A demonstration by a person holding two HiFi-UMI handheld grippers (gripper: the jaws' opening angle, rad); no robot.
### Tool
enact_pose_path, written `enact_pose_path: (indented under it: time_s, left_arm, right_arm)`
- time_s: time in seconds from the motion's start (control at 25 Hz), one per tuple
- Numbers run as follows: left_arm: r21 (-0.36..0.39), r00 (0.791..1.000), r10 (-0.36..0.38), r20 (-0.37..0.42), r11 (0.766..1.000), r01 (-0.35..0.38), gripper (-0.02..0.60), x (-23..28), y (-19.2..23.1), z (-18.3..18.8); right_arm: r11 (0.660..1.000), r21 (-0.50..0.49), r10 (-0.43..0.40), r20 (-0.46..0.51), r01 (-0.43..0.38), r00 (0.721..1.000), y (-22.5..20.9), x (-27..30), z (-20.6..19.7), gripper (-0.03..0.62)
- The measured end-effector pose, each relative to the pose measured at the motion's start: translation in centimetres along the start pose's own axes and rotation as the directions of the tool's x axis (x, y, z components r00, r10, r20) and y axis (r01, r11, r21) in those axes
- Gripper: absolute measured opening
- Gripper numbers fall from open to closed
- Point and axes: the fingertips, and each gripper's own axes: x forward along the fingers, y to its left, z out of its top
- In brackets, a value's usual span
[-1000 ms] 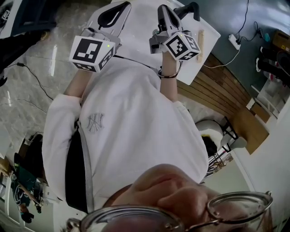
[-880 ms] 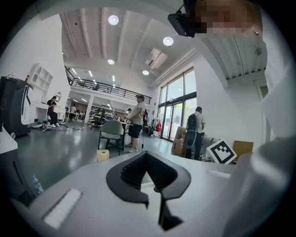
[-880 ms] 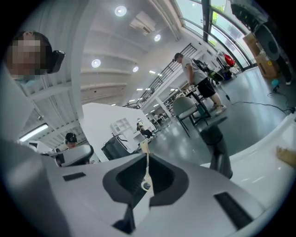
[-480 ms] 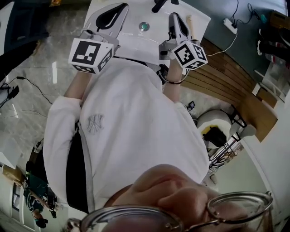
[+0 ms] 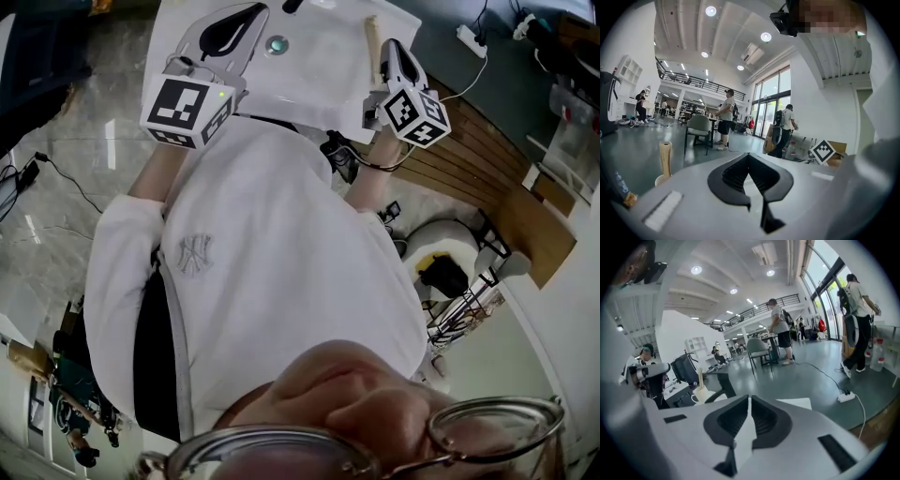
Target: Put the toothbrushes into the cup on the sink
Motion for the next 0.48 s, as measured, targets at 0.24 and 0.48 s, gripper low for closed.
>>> enact_pose_path:
  time_s: [0.24, 0.48]
  left_arm:
    - [0.004, 1.000, 0.005, -0.012, 1.000, -0.005, 0.009, 1.5, -1.5, -0.7]
    - [0.006, 0.999, 0.041, -0.022, 0.999, -0.040, 0.009, 1.1, -1.2, -0.9]
  right_arm:
    - [0.999, -0.017, 0.034, -0.159, -0.037, 0.987, -4.3, 1.9, -2.9, 0.020]
    - [0.993, -0.098, 0.033, -0.333, -0.069, 0.942, -5.9, 4.4, -6.5, 0.056]
